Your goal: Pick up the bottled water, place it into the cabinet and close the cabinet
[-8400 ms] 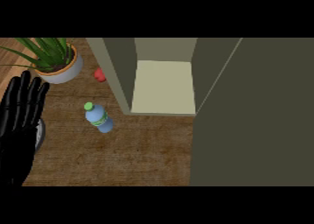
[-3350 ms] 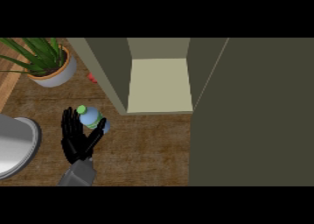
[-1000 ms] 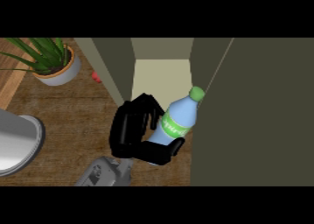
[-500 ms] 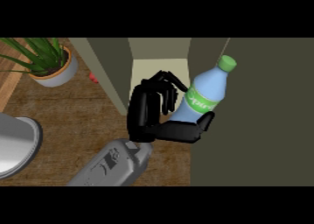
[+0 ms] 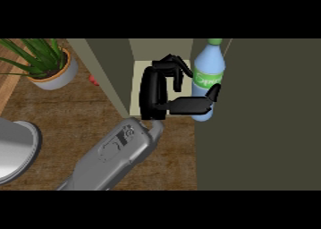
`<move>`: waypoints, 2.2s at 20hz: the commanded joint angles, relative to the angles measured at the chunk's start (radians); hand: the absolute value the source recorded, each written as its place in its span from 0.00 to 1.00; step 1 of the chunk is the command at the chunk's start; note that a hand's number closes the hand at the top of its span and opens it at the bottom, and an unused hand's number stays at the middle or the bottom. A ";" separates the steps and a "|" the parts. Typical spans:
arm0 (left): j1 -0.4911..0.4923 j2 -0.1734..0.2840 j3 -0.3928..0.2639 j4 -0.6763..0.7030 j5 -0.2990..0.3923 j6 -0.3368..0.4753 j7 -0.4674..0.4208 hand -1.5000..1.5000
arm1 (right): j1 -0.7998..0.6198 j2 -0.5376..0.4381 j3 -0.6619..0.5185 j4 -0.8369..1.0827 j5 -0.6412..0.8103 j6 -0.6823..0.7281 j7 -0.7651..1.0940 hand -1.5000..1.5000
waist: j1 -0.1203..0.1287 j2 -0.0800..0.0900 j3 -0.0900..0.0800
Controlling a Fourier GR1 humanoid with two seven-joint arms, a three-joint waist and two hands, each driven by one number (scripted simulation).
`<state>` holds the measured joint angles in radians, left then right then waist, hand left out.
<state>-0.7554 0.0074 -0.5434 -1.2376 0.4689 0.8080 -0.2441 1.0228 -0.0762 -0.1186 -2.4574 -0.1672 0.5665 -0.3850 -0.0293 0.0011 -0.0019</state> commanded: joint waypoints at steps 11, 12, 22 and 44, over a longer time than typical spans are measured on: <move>-0.113 -0.007 0.156 0.390 0.031 -0.126 -0.120 1.00 | 0.034 0.002 -0.051 -0.055 -0.137 0.050 0.023 0.00 | 0.000 0.006 0.001; -0.125 -0.007 0.134 0.409 0.075 -0.101 -0.146 1.00 | 0.018 -0.020 -0.073 -0.050 -0.174 0.056 0.026 0.00 | -0.013 0.010 0.001; -0.208 -0.007 0.198 0.636 0.110 -0.155 -0.284 1.00 | 0.021 0.013 -0.049 -0.035 -0.129 0.084 0.009 0.00 | -0.015 0.007 0.001; -0.465 0.005 0.302 0.945 0.054 -0.284 -0.327 0.00 | -0.078 -0.008 -0.074 -0.025 -0.164 0.033 0.078 0.00 | -0.009 0.010 0.001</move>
<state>-1.2098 0.0067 -0.2756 -0.2712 0.5061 0.5805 -0.5371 0.9346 -0.0931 -0.1821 -2.3986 -0.2540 0.6201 -0.3567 -0.0509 0.0160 -0.0010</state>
